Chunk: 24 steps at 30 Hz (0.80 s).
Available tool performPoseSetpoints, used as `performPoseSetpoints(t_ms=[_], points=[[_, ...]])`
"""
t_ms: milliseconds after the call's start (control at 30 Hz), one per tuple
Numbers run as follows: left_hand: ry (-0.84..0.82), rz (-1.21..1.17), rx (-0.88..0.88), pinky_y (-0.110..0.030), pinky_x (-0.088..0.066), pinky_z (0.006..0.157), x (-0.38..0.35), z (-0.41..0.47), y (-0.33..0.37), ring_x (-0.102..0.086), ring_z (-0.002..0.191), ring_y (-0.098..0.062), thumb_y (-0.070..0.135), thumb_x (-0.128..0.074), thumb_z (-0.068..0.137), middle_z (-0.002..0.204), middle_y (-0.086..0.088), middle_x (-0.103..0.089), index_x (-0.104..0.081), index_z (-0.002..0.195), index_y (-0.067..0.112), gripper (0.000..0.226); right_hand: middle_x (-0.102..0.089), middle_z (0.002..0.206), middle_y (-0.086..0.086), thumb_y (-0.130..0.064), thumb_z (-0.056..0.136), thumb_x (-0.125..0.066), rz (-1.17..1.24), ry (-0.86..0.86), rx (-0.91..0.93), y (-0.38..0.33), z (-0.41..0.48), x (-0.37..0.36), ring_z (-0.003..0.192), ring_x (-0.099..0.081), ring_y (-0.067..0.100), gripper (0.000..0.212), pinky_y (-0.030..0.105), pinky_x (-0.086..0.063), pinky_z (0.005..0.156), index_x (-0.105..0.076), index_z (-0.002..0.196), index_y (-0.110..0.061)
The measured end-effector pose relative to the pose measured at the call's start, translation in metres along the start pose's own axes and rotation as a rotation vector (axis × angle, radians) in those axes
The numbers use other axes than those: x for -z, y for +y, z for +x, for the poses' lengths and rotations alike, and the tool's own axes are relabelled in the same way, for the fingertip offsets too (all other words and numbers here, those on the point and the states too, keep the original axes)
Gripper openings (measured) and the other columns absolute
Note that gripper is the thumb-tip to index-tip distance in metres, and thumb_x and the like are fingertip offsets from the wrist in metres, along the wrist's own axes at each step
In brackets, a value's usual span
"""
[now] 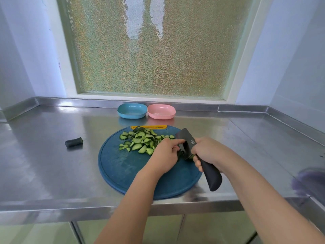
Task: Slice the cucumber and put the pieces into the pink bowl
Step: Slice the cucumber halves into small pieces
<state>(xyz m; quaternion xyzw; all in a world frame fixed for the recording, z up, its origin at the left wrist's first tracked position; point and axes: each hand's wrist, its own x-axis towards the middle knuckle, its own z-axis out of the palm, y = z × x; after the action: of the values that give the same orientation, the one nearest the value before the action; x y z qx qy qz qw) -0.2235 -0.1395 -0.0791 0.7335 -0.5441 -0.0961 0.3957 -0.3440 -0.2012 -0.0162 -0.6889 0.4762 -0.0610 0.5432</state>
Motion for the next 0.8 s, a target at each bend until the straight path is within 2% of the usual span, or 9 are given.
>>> performPoseSetpoints(t_ms=[100, 267, 333, 400, 467, 533, 600, 667, 800], points=[[-0.003, -0.002, 0.001, -0.014, -0.032, 0.076, -0.001, 0.000, 0.000, -0.054, 0.103, -0.021, 0.004, -0.035, 0.094, 0.115, -0.011, -0.055, -0.053, 0.132, 0.025, 0.047, -0.041, 0.045, 0.010, -0.016, 0.102, -0.026, 0.024, 0.003, 0.020, 0.000, -0.002, -0.005, 0.024, -0.037, 0.016, 0.028, 0.014, -0.032, 0.030, -0.049, 0.098, 0.000], [-0.002, -0.002, -0.002, -0.018, -0.034, 0.072, -0.003, 0.000, -0.003, -0.056, 0.095, -0.028, 0.004, -0.035, 0.094, 0.107, -0.015, -0.058, -0.055, 0.131, 0.023, 0.045, -0.043, 0.051, 0.012, -0.008, 0.099, -0.030, -0.037, 0.021, 0.014, -0.001, -0.003, -0.007, 0.041, -0.041, 0.021, 0.030, 0.021, -0.036, 0.037, -0.053, 0.115, 0.001], [-0.002, -0.002, -0.005, -0.019, -0.036, 0.074, -0.004, 0.001, -0.004, -0.055, 0.091, -0.026, 0.005, -0.036, 0.095, 0.104, -0.015, -0.057, -0.055, 0.131, 0.023, 0.045, -0.046, 0.051, 0.013, -0.004, 0.096, -0.032, -0.065, 0.043, 0.033, 0.000, -0.002, -0.008, 0.042, -0.043, 0.022, 0.035, 0.026, -0.039, 0.041, -0.048, 0.127, -0.001], [0.000, 0.000, -0.008, -0.019, -0.038, 0.077, -0.004, 0.001, -0.005, -0.051, 0.085, -0.018, 0.006, -0.036, 0.095, 0.102, -0.012, -0.055, -0.055, 0.131, 0.024, 0.044, -0.046, 0.053, 0.014, 0.000, 0.094, -0.032, -0.083, 0.070, 0.052, 0.000, 0.001, -0.010, 0.043, -0.044, 0.024, 0.040, 0.028, -0.039, 0.045, -0.042, 0.132, -0.005], [-0.003, 0.007, -0.024, -0.016, -0.033, 0.074, -0.003, 0.001, -0.004, -0.046, 0.085, -0.013, 0.005, -0.036, 0.095, 0.100, -0.009, -0.053, -0.054, 0.131, 0.024, 0.045, -0.046, 0.055, 0.014, 0.001, 0.093, -0.032, -0.088, 0.091, 0.045, 0.000, 0.002, -0.012, 0.045, -0.043, 0.024, 0.037, 0.029, -0.039, 0.046, -0.044, 0.128, -0.005], [-0.007, 0.015, -0.031, -0.016, -0.033, 0.076, -0.003, 0.000, -0.003, -0.044, 0.087, -0.012, 0.003, -0.036, 0.095, 0.100, -0.008, -0.051, -0.053, 0.131, 0.024, 0.045, -0.046, 0.055, 0.014, 0.000, 0.093, -0.032, -0.096, 0.100, 0.013, 0.000, 0.002, -0.013, 0.046, -0.043, 0.024, 0.030, 0.029, -0.038, 0.047, -0.049, 0.117, -0.001], [-0.006, 0.018, -0.026, -0.015, -0.033, 0.077, -0.002, 0.000, -0.002, -0.046, 0.088, -0.013, 0.003, -0.035, 0.095, 0.103, -0.009, -0.050, -0.053, 0.132, 0.024, 0.046, -0.045, 0.055, 0.014, 0.000, 0.093, -0.033, -0.097, 0.098, -0.013, -0.001, 0.000, -0.014, 0.047, -0.042, 0.025, 0.023, 0.029, -0.036, 0.047, -0.050, 0.108, 0.001], [-0.008, 0.022, -0.026, -0.014, -0.030, 0.072, -0.002, 0.000, -0.001, -0.048, 0.089, -0.015, 0.002, -0.035, 0.094, 0.102, -0.009, -0.050, -0.053, 0.132, 0.024, 0.046, -0.044, 0.055, 0.014, 0.001, 0.093, -0.034, -0.088, 0.100, -0.022, -0.002, 0.000, -0.015, 0.047, -0.041, 0.025, 0.018, 0.029, -0.035, 0.046, -0.049, 0.101, 0.001], [-0.009, 0.036, -0.033, -0.013, -0.029, 0.072, -0.001, 0.000, 0.001, -0.051, 0.096, -0.020, 0.000, -0.034, 0.094, 0.102, -0.011, -0.053, -0.052, 0.133, 0.021, 0.048, -0.043, 0.055, 0.013, 0.000, 0.093, -0.035, -0.106, 0.103, -0.027, -0.003, 0.000, -0.016, 0.049, -0.041, 0.025, 0.014, 0.032, -0.034, 0.048, -0.048, 0.097, 0.001]])
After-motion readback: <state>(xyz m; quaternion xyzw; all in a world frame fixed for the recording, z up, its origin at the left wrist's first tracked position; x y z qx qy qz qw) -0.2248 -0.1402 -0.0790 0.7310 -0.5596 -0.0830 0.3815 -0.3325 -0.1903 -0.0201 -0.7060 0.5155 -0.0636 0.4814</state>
